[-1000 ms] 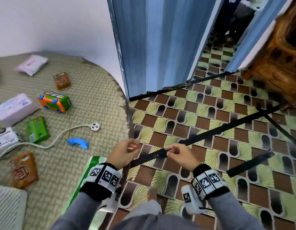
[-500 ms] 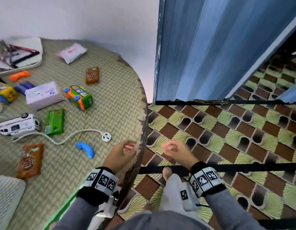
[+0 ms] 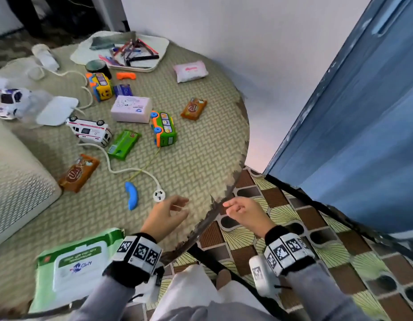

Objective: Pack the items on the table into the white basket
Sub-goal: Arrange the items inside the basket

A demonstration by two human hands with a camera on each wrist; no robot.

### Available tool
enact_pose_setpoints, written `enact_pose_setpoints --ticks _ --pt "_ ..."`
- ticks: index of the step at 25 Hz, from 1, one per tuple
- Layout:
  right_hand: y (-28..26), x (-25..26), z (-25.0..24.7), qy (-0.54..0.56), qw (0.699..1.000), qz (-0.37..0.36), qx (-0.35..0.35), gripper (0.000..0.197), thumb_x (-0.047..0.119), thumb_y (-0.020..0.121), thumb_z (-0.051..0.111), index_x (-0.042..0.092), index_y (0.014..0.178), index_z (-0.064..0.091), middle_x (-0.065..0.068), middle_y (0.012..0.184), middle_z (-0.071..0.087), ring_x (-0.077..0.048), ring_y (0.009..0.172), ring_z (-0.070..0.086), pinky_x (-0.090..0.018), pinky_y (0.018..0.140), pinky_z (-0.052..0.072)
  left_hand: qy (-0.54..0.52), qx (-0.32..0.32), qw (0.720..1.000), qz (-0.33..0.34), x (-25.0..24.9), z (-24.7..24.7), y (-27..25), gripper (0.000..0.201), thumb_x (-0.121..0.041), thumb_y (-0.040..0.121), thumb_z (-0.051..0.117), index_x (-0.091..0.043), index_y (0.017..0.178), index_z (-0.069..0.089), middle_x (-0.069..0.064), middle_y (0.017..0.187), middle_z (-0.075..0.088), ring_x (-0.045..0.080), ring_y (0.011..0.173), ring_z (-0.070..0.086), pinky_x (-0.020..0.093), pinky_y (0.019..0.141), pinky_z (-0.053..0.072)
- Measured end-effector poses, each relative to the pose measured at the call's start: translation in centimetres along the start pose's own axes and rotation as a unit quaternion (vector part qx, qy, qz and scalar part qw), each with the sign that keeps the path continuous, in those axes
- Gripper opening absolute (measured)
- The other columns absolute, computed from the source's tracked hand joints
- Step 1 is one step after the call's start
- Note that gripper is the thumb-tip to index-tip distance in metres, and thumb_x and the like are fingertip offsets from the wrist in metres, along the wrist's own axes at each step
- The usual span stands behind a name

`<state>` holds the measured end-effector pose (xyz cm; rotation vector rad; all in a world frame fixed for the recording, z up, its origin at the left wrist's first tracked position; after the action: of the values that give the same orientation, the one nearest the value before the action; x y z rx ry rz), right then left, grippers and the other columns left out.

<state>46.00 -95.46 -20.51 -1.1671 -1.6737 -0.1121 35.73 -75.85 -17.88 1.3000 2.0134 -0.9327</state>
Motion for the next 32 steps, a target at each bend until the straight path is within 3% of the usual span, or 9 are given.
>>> enact_pose_setpoints --ticks 6,11,13,16,20,24,28,30,32 --pt "5.0 3.0 0.9 -0.013 0.996 -0.047 0.074 0.016 0.014 0.090 0.057 0.014 0.103 0.066 -0.009 0.105 0.065 -0.018 0.095 0.062 -0.027 0.087 0.049 -0.041 -0.075 0.996 -0.037 0.9 -2.1 1.1 0.023 -0.014 0.086 0.065 -0.021 0.108 0.062 -0.011 0.097 0.064 -0.001 0.091 0.059 0.006 0.075 0.043" --pt "9.0 6.4 1.2 -0.032 0.990 -0.090 0.105 0.016 0.007 0.091 0.055 0.009 0.103 0.065 0.012 0.091 0.062 -0.006 0.081 0.059 -0.023 0.080 0.051 -0.077 -0.129 0.987 -0.058 2.2 -4.5 3.6 0.020 -0.009 0.085 0.066 -0.020 0.101 0.064 -0.006 0.093 0.066 -0.009 0.078 0.059 0.004 0.068 0.042" --pt "10.5 7.3 0.7 -0.053 0.988 -0.106 0.104 0.016 0.009 0.091 0.056 0.016 0.102 0.066 0.011 0.087 0.061 -0.005 0.080 0.058 -0.015 0.073 0.048 -0.080 -0.134 0.986 -0.063 2.2 -5.1 4.6 0.019 -0.008 0.086 0.064 -0.019 0.102 0.063 -0.005 0.093 0.066 -0.006 0.079 0.059 0.003 0.069 0.042" --pt "13.1 8.9 0.0 -0.080 0.984 -0.126 0.097 0.019 0.005 0.090 0.057 0.011 0.105 0.067 0.011 0.081 0.057 -0.002 0.075 0.054 -0.005 0.062 0.041 -0.080 -0.129 0.986 -0.061 2.0 -5.9 6.2 0.019 -0.008 0.087 0.062 -0.017 0.104 0.064 -0.007 0.094 0.066 -0.010 0.082 0.058 0.004 0.071 0.043" --pt "17.3 11.5 -1.2 -0.119 0.977 -0.145 0.102 0.021 0.003 0.088 0.057 0.009 0.105 0.068 0.003 0.083 0.059 -0.008 0.072 0.054 -0.007 0.060 0.041 -0.091 -0.156 0.981 -0.064 2.1 -7.2 9.0 0.018 -0.005 0.087 0.063 -0.016 0.101 0.065 -0.006 0.092 0.067 -0.010 0.081 0.058 0.004 0.067 0.042" --pt "23.8 15.1 -3.4 -0.155 0.964 -0.186 0.108 0.019 0.003 0.089 0.058 0.007 0.106 0.067 -0.002 0.088 0.064 -0.013 0.079 0.057 -0.013 0.067 0.044 -0.103 -0.204 0.970 -0.083 3.0 -8.9 12.5 0.021 -0.003 0.086 0.064 -0.020 0.097 0.065 -0.004 0.090 0.068 -0.001 0.075 0.059 0.006 0.061 0.042" --pt "32.0 18.5 -4.7 -0.262 0.923 -0.252 0.129 0.027 0.004 0.086 0.065 0.007 0.113 0.065 -0.010 0.116 0.063 -0.015 0.100 0.057 -0.014 0.080 0.042 -0.125 -0.252 0.952 -0.118 4.2 -10.3 15.6 0.023 0.001 0.084 0.064 -0.018 0.096 0.065 -0.004 0.089 0.068 0.004 0.074 0.060 0.007 0.058 0.042" --pt "35.5 19.8 -4.8 -0.384 0.869 -0.286 0.124 0.039 0.015 0.082 0.070 0.017 0.120 0.062 -0.005 0.128 0.056 -0.023 0.119 0.050 -0.030 0.095 0.041 -0.123 -0.276 0.945 -0.122 4.6 -10.8 16.7 0.026 0.004 0.082 0.064 -0.020 0.091 0.065 -0.006 0.085 0.068 0.001 0.071 0.060 0.006 0.058 0.041" --pt "38.1 20.6 -4.7 -0.497 0.806 -0.289 0.140 0.051 0.025 0.082 0.069 0.027 0.131 0.052 0.001 0.137 0.046 -0.022 0.131 0.038 -0.041 0.103 0.034 -0.122 -0.303 0.936 -0.135 4.9 -11.3 17.7 0.025 0.006 0.082 0.064 -0.019 0.083 0.065 -0.005 0.080 0.068 -0.002 0.066 0.058 0.007 0.058 0.041"
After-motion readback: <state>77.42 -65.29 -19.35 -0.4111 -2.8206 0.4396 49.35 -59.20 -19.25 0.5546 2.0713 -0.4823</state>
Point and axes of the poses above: each hand's wrist, its own y-axis towards the middle knuckle, its own z-axis out of the palm, x = y × z, the point moved 7 cm from there along y, towards the middle knuckle
